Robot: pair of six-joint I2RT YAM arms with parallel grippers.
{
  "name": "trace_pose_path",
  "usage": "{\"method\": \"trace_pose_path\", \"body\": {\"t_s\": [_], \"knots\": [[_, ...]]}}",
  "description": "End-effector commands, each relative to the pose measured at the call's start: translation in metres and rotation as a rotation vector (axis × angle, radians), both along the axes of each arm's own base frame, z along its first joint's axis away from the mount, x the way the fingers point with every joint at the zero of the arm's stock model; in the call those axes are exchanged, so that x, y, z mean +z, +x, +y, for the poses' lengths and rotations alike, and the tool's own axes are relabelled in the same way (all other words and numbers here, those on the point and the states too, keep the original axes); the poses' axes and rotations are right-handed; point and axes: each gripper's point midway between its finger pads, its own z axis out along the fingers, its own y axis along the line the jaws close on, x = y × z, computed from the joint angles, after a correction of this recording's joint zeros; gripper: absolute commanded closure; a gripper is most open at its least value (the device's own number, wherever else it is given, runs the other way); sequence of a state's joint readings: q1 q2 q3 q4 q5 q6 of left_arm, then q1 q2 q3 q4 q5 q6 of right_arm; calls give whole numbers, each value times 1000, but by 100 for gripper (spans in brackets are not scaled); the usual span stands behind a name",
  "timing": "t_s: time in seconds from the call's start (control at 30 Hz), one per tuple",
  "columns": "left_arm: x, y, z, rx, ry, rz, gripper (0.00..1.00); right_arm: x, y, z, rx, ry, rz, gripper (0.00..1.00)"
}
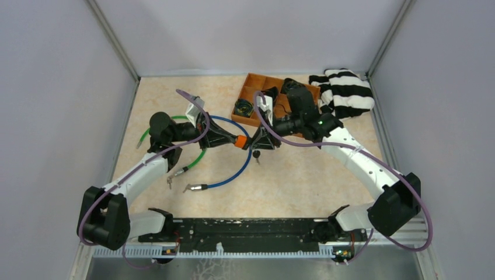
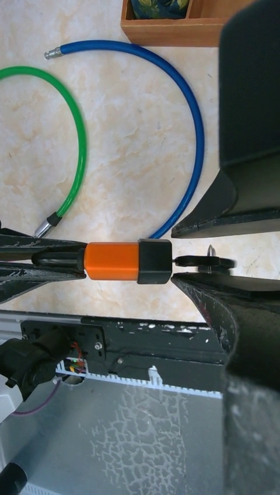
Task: Lock with the key
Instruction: Lock the lock, then place the key at the center of the board.
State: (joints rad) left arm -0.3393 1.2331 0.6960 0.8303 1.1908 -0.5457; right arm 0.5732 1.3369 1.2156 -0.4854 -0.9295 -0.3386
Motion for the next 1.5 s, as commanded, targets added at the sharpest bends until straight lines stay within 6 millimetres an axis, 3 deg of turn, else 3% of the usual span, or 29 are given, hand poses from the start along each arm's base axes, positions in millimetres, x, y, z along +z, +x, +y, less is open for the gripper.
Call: {"method": "trace_pose_path", "body": {"t_s": [0.0, 0.17, 0.33, 0.47, 0.7, 0.83, 0.93, 1.17, 1.47], "knots": [[20, -3, 3, 3, -28, -95, 100, 10, 2, 7, 26, 44, -32, 75], [21, -3, 3, 7, -29, -107, 100, 11, 5, 7, 8, 40, -38, 100], [23, 0, 5, 24, -34, -135, 100, 4, 13, -5, -43, -7, -77, 100], [26, 5, 9, 55, -39, -138, 100, -7, 21, -29, -95, -58, -93, 100], [33, 12, 20, 107, -63, -124, 100, -55, 28, -97, -218, -224, -86, 100], [34, 12, 21, 108, -59, -120, 100, -104, 20, -136, -284, -419, -72, 100], [32, 13, 20, 91, -39, -114, 100, -144, 3, -161, -289, -567, -22, 100], [25, 22, 19, 88, 14, -105, 100, -192, -21, -193, -281, -753, 75, 100], [12, 30, 18, 81, 66, -95, 100, -224, -28, -209, -273, -856, 159, 98]]}}
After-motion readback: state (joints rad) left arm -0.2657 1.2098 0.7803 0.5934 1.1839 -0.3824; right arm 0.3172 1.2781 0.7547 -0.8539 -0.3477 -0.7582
